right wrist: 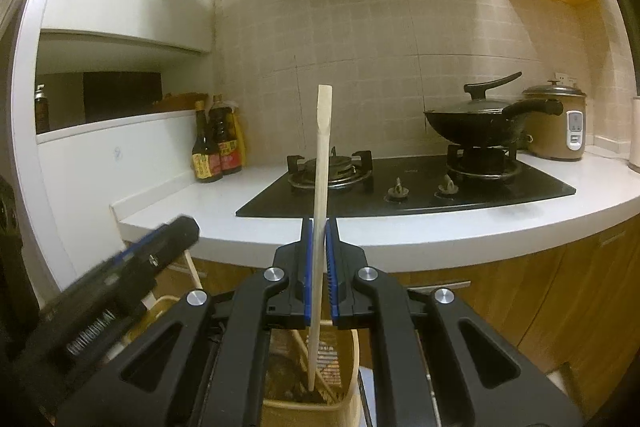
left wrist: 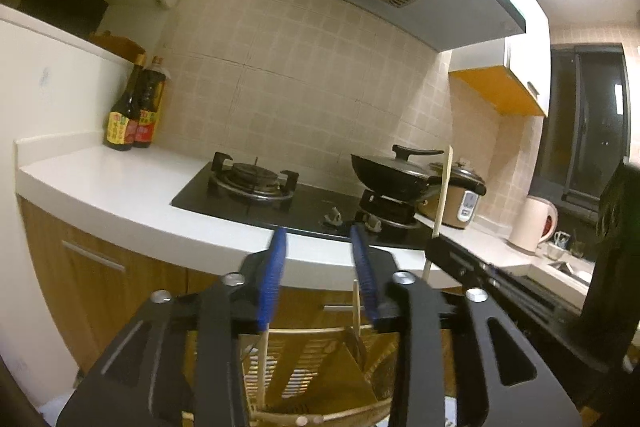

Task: Organize utensils
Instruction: 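Open both tools to drop chopstick and spoon into the basket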

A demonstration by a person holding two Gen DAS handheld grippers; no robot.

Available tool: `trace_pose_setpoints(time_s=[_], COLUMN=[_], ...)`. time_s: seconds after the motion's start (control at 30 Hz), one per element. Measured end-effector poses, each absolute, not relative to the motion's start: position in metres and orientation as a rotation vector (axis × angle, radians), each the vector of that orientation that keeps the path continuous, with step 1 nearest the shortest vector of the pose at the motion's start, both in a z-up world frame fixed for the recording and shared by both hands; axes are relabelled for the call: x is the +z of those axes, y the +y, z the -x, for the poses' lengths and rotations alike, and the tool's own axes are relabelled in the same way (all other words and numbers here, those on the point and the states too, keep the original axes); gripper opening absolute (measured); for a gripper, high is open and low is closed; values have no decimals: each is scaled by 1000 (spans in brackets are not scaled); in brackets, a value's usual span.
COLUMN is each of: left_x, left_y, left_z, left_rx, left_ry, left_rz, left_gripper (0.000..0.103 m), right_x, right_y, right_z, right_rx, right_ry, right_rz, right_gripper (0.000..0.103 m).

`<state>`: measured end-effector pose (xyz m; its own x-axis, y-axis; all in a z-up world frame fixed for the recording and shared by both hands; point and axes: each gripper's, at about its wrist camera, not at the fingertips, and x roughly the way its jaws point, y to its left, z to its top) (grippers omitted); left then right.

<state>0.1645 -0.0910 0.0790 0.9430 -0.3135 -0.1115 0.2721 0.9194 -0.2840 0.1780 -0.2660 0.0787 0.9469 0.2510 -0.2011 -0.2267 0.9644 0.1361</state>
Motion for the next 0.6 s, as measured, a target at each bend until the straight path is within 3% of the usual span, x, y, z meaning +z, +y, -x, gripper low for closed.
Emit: trace_pose_setpoints(time_s=[0.13, 0.27, 0.3, 0.4, 0.5, 0.6], left_x=[84, 84, 84, 83, 80, 74], left_y=[-78, -63, -58, -50, -41, -33], left_z=[-153, -145, -142, -129, -110, -89], left_rx=[-318, -368, -376, -387, -392, -391], left_ry=[163, 221, 232, 248, 257, 271], left_rz=[284, 331, 343, 354, 351, 350], left_gripper=[45, 49, 49, 49, 59, 60], right_x=[81, 82, 82, 80, 74, 65], right_y=[-274, -279, -281, -283, -281, -280], right_z=[-164, -145, -137, -116, -91, -71], right_rx=[263, 258, 255, 260, 259, 257], right_ry=[237, 237, 233, 236, 248, 261], right_rz=[-138, -135, -133, -130, -113, -110], right_gripper=[11, 43, 46, 49, 49, 52])
